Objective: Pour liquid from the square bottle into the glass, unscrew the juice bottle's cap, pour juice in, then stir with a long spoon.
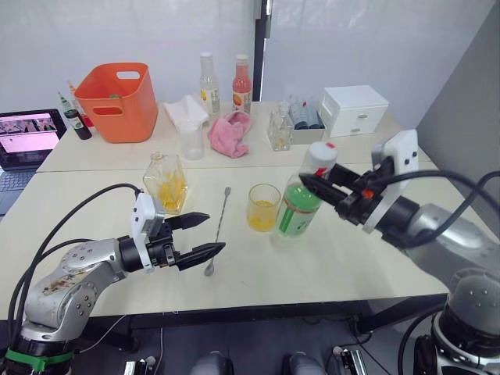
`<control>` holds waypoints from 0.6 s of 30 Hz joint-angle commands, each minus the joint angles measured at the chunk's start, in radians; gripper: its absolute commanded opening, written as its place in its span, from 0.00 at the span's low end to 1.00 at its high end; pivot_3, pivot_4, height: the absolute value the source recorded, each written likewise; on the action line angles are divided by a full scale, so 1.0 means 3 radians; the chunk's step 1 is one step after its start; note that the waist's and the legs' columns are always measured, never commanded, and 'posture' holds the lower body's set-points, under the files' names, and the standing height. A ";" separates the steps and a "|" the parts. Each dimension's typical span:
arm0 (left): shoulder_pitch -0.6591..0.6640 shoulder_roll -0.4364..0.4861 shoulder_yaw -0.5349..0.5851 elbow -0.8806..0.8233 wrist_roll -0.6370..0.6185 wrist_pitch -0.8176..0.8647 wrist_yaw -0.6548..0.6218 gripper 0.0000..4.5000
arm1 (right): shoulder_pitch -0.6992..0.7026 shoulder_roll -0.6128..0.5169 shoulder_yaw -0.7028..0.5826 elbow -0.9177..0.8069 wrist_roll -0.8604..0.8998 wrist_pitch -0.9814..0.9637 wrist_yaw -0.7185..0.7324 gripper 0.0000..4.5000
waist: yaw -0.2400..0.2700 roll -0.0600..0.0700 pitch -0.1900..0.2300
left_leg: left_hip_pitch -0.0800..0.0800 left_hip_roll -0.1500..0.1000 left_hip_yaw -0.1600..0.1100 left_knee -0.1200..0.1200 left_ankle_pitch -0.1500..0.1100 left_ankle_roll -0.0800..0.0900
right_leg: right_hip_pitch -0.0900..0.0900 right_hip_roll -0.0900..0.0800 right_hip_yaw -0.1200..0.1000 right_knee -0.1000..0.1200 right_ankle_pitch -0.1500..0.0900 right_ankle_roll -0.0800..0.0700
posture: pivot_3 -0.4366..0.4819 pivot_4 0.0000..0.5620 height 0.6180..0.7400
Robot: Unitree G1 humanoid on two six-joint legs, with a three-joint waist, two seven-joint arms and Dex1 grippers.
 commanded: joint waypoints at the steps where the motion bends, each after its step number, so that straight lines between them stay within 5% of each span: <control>1: -0.0049 0.0034 -0.0027 -0.0036 0.0053 -0.0092 -0.0086 1.00 | 0.0105 0.0046 0.0081 -0.0205 0.0038 -0.0241 -0.0073 0.30 | 0.0000 0.0000 0.0000 | 0.0000 -0.0001 0.0000 0.0000 0.0000 0.0000 | 0.0000 0.0000 0.0000 0.0000 0.0000 0.0000 | 0.48 0.27 1.00; 18: -0.0106 0.0030 -0.0110 -0.0032 0.0157 -0.0119 -0.0209 1.00 | 0.0600 -0.0091 0.1229 -0.0025 -0.1182 -0.1474 0.0523 0.30 | 0.0003 0.0000 0.0000 | 0.0001 -0.0002 -0.0001 0.0004 0.0000 0.0000 | 0.0000 0.0001 0.0000 0.0000 0.0000 0.0000 | 0.48 0.27 1.00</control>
